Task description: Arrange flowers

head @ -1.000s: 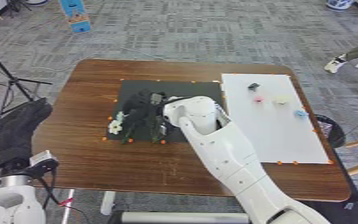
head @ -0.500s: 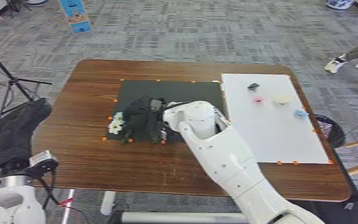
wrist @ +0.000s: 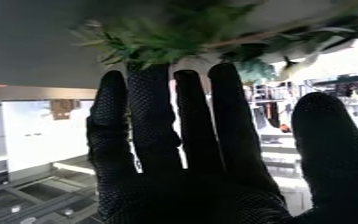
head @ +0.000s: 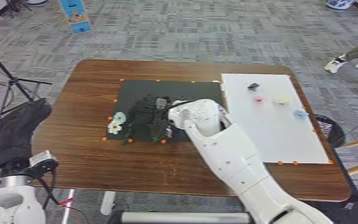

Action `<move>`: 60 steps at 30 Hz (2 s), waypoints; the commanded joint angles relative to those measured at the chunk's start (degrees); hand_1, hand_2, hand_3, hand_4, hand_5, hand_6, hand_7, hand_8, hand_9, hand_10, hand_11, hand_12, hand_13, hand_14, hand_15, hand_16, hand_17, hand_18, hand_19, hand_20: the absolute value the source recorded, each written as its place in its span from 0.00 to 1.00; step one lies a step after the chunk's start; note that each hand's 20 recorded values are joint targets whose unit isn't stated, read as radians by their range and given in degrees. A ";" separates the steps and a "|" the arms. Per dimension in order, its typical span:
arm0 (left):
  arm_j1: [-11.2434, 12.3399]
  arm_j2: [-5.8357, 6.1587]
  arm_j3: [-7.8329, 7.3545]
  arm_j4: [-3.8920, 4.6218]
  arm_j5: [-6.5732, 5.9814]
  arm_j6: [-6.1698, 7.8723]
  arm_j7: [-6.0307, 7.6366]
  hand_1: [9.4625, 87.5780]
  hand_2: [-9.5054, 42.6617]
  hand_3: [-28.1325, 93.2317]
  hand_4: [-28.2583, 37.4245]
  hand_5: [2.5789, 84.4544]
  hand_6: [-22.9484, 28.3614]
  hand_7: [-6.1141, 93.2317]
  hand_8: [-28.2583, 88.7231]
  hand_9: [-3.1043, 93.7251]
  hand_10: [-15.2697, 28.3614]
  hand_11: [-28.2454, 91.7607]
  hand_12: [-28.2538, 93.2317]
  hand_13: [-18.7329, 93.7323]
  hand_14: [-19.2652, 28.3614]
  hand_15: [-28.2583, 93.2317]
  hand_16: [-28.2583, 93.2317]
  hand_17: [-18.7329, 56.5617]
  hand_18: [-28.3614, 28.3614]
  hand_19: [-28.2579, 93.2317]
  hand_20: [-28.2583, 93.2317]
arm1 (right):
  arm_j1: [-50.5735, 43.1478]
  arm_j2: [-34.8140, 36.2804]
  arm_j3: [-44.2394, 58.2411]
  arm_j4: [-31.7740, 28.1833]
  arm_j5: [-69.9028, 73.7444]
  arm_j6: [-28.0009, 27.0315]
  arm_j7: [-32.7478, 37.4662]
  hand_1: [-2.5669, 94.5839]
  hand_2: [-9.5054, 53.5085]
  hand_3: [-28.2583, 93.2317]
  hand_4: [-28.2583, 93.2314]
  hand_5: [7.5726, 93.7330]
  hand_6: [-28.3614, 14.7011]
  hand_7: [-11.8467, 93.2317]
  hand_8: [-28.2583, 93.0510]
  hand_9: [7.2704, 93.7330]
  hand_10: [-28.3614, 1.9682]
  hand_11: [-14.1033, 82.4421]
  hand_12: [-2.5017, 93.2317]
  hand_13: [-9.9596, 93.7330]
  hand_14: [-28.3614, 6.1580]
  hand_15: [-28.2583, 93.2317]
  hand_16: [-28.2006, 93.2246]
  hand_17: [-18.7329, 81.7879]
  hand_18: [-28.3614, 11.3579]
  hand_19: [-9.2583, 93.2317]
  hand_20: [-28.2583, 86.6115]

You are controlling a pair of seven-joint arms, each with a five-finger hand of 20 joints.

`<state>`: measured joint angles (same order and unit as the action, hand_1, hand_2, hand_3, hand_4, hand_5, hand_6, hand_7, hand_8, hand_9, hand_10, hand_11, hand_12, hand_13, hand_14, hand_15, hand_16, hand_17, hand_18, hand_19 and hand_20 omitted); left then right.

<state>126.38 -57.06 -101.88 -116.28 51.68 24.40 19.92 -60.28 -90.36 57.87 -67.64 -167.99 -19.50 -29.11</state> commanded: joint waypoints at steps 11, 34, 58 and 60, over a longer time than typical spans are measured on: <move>0.05 -0.53 -0.31 -0.39 0.24 -0.61 -0.28 0.23 0.56 0.84 0.00 0.60 0.48 0.24 0.16 0.57 0.64 0.40 0.32 0.54 0.71 0.38 0.22 0.33 0.72 0.33 0.39 | 2.63 1.27 -5.13 -4.92 9.59 -0.41 5.12 0.25 0.46 0.75 0.08 0.42 0.59 0.30 0.14 0.43 0.54 0.22 0.19 0.54 0.25 0.76 0.49 0.35 0.14 0.68 0.73; -0.05 -0.93 -0.47 -0.39 0.62 -0.91 -0.54 0.23 0.57 0.85 0.00 0.61 0.48 0.25 0.16 0.57 0.64 0.41 0.32 0.54 0.71 0.39 0.22 0.33 0.72 0.34 0.39 | -3.61 -5.23 0.62 -1.94 -0.06 -2.46 1.97 0.26 0.47 0.74 0.08 0.42 0.57 0.30 0.14 0.43 0.56 0.22 0.18 0.56 0.25 0.76 0.49 0.35 0.14 0.69 0.73; -0.12 -1.19 -0.57 -0.39 0.85 -1.10 -0.70 0.23 0.57 0.85 0.00 0.61 0.48 0.25 0.16 0.58 0.64 0.41 0.32 0.54 0.71 0.39 0.22 0.33 0.72 0.34 0.39 | 1.28 -1.24 -0.75 -0.46 -1.55 0.22 4.04 0.26 0.47 0.75 0.08 0.41 0.57 0.30 0.14 0.42 0.56 0.22 0.18 0.56 0.25 0.76 0.49 0.35 0.14 0.69 0.73; -0.13 -1.23 -0.59 -0.39 0.90 -1.14 -0.72 0.23 0.57 0.85 0.00 0.61 0.48 0.25 0.16 0.58 0.64 0.41 0.32 0.54 0.71 0.39 0.22 0.33 0.72 0.34 0.39 | 1.39 -0.87 -0.99 -0.69 -1.48 -0.12 4.03 0.26 0.47 0.75 0.08 0.41 0.57 0.30 0.14 0.43 0.56 0.22 0.18 0.56 0.25 0.76 0.49 0.35 0.14 0.69 0.73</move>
<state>126.19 -57.55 -102.06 -116.28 52.14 24.01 19.60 -60.33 -92.31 57.32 -67.95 -167.59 -20.23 -25.23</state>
